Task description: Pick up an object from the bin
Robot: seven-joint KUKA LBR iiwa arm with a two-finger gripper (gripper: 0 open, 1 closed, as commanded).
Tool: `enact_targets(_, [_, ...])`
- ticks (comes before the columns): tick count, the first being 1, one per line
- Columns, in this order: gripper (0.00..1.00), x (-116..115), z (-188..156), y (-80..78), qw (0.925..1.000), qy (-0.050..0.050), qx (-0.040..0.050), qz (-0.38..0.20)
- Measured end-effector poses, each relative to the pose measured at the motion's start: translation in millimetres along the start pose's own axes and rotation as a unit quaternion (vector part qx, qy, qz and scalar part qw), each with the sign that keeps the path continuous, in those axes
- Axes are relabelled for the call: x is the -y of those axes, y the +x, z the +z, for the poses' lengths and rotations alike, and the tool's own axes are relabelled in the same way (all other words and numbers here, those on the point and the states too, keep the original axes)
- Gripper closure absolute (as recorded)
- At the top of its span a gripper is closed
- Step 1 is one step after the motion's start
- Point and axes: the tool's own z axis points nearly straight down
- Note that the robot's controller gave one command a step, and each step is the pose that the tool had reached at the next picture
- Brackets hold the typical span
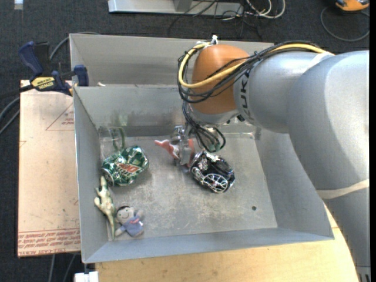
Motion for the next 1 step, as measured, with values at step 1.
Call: enact_targets(1, [1.00, -4.5, -37.2, -2.9, 1.0000, 0.000, 0.0027, -0.002])
